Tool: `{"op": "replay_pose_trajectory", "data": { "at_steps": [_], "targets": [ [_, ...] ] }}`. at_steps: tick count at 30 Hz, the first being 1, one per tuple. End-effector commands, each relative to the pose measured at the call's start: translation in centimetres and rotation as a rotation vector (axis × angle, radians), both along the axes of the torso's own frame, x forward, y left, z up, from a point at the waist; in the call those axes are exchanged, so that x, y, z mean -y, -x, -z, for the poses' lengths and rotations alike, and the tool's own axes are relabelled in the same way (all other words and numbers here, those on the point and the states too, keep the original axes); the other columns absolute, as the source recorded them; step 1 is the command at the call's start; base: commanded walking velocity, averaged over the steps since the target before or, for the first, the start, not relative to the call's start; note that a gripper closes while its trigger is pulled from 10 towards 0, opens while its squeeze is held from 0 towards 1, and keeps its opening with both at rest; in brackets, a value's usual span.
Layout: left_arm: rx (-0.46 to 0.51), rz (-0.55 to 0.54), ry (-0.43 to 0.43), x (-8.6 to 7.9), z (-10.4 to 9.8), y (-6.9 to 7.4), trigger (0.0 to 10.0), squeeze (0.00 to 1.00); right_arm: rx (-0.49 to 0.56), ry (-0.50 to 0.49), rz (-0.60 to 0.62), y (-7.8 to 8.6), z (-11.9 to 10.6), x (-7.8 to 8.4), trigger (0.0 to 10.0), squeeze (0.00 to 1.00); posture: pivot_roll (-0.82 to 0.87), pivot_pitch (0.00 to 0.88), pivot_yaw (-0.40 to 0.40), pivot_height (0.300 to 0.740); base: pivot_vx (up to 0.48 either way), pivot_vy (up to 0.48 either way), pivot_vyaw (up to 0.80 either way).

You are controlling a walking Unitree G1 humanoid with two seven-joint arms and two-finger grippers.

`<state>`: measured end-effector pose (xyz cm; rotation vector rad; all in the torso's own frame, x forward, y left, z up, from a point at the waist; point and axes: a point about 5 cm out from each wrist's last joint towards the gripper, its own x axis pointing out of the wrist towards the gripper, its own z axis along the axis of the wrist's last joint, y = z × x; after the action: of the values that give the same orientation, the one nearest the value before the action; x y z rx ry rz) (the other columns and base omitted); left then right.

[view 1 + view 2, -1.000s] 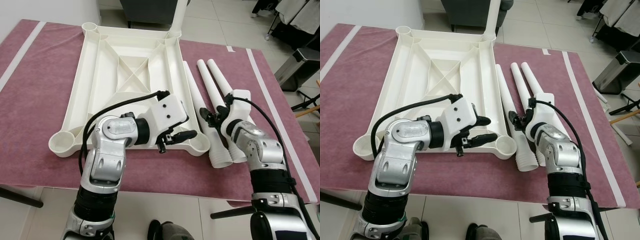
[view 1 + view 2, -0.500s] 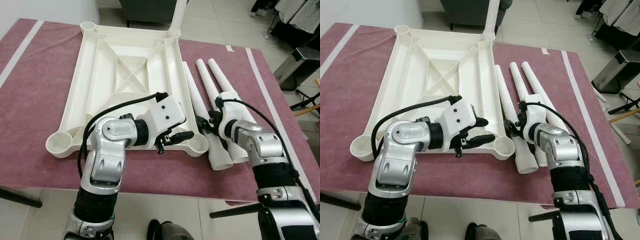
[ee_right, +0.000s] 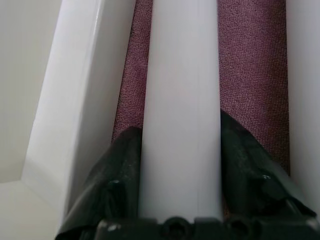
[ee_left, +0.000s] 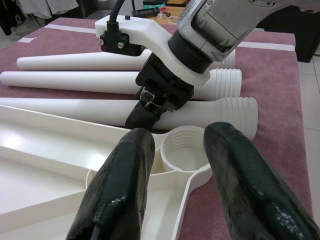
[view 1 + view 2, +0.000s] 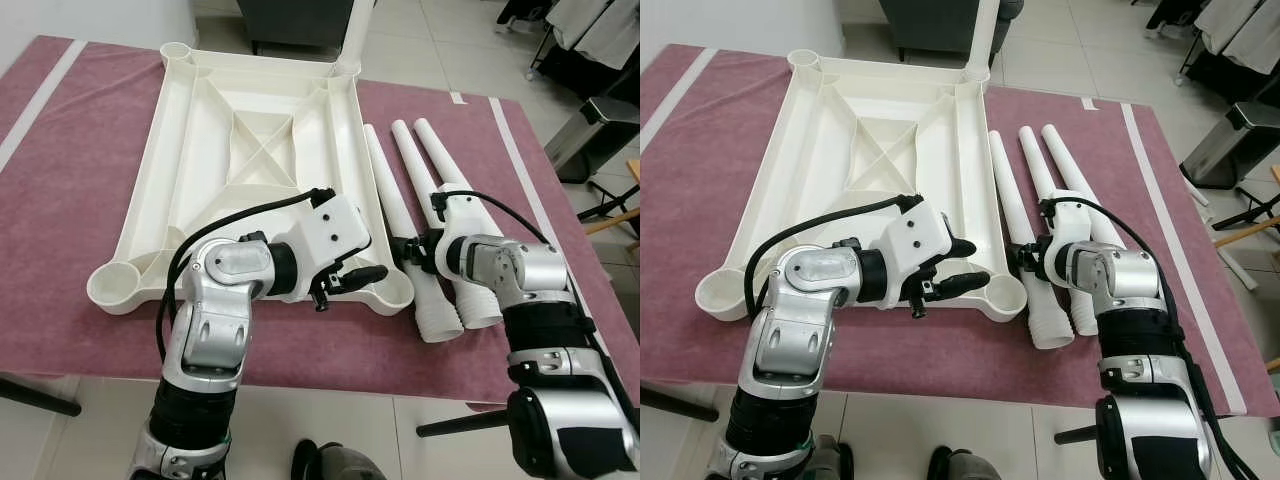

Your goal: Building children table

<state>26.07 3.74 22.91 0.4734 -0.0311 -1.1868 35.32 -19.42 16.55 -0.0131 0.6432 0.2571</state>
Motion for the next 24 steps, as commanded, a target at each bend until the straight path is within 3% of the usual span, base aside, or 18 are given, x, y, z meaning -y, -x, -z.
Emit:
{"op": "replay_pose_trajectory", "data": {
  "at_steps": [1, 8, 13, 14, 15, 17, 18, 19, 22, 24],
  "targets": [
    [0.09, -0.266, 0.077, -0.4, -0.4, -1.0, 10.0, 0.0, -0.201, 0.05, 0.03, 1.5, 4.2, 0.7, 0.0, 0.0, 0.09, 0.164, -0.11, 0.74, 0.0, 0.0, 0.0],
    [0.09, -0.282, 0.075, -0.7, -0.3, -1.0, 10.0, 0.0, -0.18, -0.05, 0.076, 0.7, 3.2, -0.1, 0.0, 0.0, 0.1, 0.158, -0.106, 0.74, 0.0, 0.0, 0.0],
    [0.09, -0.284, 0.075, -0.8, -0.3, -0.9, 10.0, 0.0, -0.092, -0.106, 0.095, 0.0, 2.0, -0.4, 0.0, 0.0, 0.1, 0.158, -0.105, 0.74, 0.0, 0.0, 0.0],
    [0.089, -0.291, 0.079, -0.9, -0.3, -1.0, 10.0, 0.0, 0.067, -0.181, 0.113, -0.7, -0.4, -0.8, 10.0, 0.0, 0.1, 0.16, -0.099, 0.74, 0.0, 0.0, 0.0],
    [0.089, -0.291, 0.079, -0.9, -0.3, -1.0, 10.0, 0.0, 0.067, -0.181, 0.113, -0.7, -0.4, -0.8, 10.0, 0.0, 0.1, 0.16, -0.099, 0.74, 0.0, 0.0, 0.0],
    [0.079, -0.315, 0.11, -1.1, -0.4, -1.2, 10.0, 0.0, 0.39, -0.315, 0.136, -0.3, -5.3, -1.3, 10.0, 0.0, 0.1, 0.16, -0.087, 0.74, 0.0, 0.0, 0.0],
    [0.079, -0.315, 0.11, -1.1, -0.4, -1.2, 10.0, 0.0, 0.39, -0.315, 0.136, -0.3, -5.3, -1.3, 10.0, 0.0, 0.1, 0.16, -0.087, 0.74, 0.0, 0.0, 0.0],
    [0.076, -0.323, 0.123, -1.2, -0.5, -1.3, 10.0, 0.0, 0.484, -0.351, 0.14, 0.1, -6.8, -1.3, 10.0, 0.0, 0.1, 0.161, -0.085, 0.74, 0.0, 0.0, 0.0],
    [0.074, -0.332, 0.135, -1.3, -0.6, -1.4, 10.0, 0.0, 0.547, -0.355, 0.123, 0.7, -7.6, -1.6, 10.0, 0.0, 0.09, 0.159, -0.076, 0.74, 0.0, 0.0, 0.0],
    [0.065, -0.348, 0.168, -1.5, -0.9, -1.8, 10.0, 0.0, 0.64, -0.335, 0.043, 2.1, -8.9, -2.8, 10.0, 0.0, 0.09, 0.156, -0.066, 0.74, 0.0, 0.0, 0.0]
  ]
}}
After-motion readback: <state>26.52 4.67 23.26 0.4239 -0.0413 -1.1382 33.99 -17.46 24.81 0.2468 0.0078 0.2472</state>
